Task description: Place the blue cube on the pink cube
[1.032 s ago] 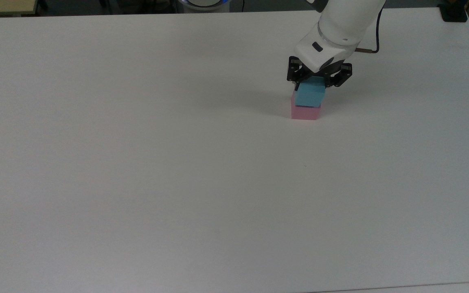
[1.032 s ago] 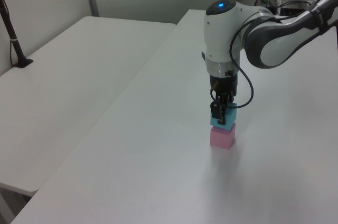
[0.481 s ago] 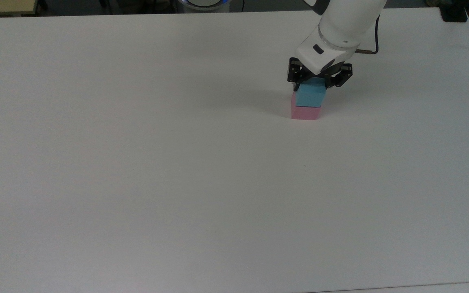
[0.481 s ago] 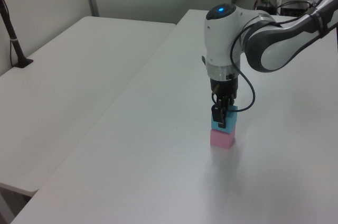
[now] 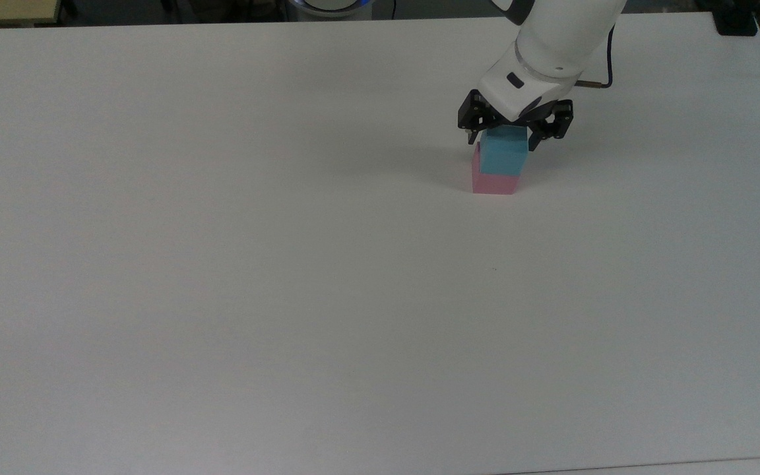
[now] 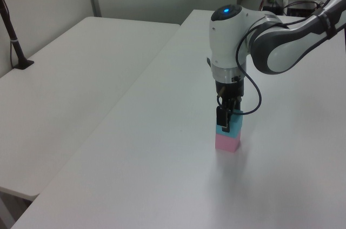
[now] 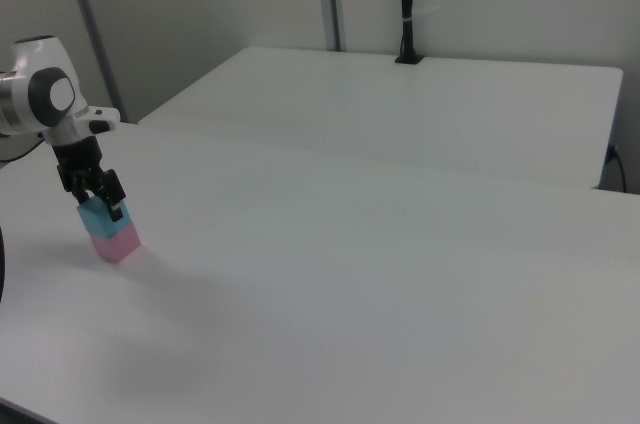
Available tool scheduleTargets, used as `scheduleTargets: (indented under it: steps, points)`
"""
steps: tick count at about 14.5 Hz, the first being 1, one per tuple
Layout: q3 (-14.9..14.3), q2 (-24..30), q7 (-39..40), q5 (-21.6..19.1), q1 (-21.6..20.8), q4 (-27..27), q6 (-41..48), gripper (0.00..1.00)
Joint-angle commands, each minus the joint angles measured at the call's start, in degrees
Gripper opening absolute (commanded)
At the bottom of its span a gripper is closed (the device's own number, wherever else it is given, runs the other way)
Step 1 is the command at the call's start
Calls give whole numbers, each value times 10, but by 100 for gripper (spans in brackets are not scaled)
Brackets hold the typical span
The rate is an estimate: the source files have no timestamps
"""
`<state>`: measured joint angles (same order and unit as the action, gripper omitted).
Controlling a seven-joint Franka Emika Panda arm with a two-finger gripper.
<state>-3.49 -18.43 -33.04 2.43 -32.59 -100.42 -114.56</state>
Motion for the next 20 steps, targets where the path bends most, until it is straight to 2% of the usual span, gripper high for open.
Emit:
scheduleTargets:
  steps: [1,4,6,8,12,16,18,20]
  points:
    - [-5,26,8,-5,-7,-9,-1,100]
    - [-4,69,12,-5,-8,21,70,100]
    - [-5,102,21,-5,-1,70,151,100]
    - [-15,124,72,-5,8,128,246,100]
    - [-16,148,192,-5,85,149,300,100]
    - [-16,157,308,0,215,149,300,100]
    - [-16,157,328,2,245,148,299,100]
    - [-15,156,329,3,256,149,295,100]
